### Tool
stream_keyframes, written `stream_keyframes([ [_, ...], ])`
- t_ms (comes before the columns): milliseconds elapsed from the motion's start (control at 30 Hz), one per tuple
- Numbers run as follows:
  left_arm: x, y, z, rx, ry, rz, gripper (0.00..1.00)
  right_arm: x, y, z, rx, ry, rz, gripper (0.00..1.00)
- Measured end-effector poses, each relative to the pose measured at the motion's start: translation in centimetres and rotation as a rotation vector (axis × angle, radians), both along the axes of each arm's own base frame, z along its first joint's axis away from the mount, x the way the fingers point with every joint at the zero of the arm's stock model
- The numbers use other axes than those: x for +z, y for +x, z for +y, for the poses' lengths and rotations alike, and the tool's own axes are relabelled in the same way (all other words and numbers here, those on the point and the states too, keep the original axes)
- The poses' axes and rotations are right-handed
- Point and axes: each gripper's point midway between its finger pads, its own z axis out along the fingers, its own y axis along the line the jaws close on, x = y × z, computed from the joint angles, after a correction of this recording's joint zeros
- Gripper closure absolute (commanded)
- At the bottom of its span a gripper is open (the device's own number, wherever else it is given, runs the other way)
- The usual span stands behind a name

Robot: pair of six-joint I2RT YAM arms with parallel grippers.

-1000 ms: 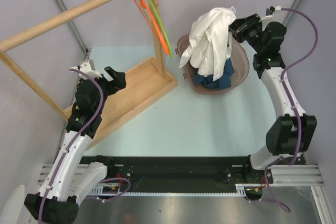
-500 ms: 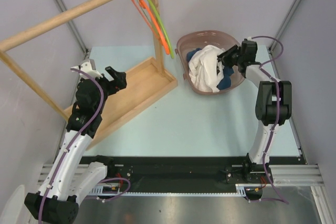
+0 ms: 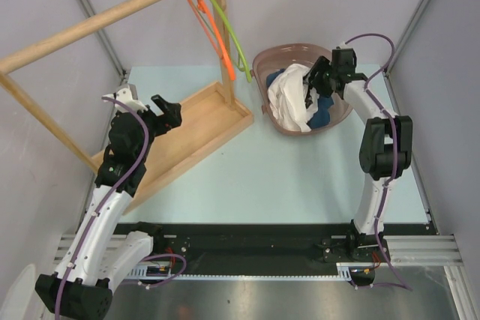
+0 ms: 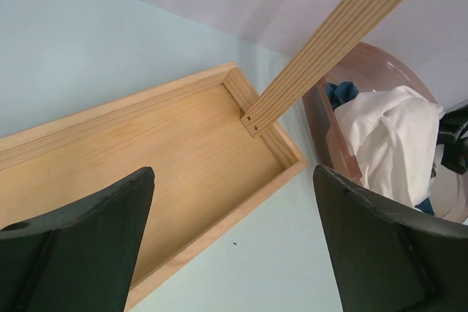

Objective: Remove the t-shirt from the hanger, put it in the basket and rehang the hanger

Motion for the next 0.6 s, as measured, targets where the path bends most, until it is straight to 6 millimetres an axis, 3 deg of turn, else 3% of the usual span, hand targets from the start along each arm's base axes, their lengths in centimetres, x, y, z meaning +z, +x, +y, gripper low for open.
stream_keyframes([
  [33,0.0,0.0,0.0,-0.001,0.000,0.000,0.06,0.0,-0.5,-0.1,-0.002,-0.025,0.016,0.18],
  [67,0.0,0.0,0.0,-0.002,-0.001,-0.001,0.06,0.0,-1.0,-0.3,-0.006,-0.047,0.030,0.05],
  [233,-0.1,0.1,-0.1,-0.005,0.000,0.004,0.06,2.2,-3.7,-2.9,-0.076,-0.170,0.063,0.04],
  [433,-0.2,0.1,-0.1,-0.006,0.000,0.005,0.05,8.6,-7.6,-6.3,-0.193,-0.309,-0.003,0.04],
  [533,-0.2,0.1,-0.1,-0.006,0.000,0.005,0.06,10.8,-9.6,-6.2,-0.214,-0.395,-0.041,0.03],
  [600,-0.2,0.1,-0.1,-0.006,0.000,0.006,0.05,11.5,-10.7,-4.9,-0.202,-0.456,-0.052,0.03],
])
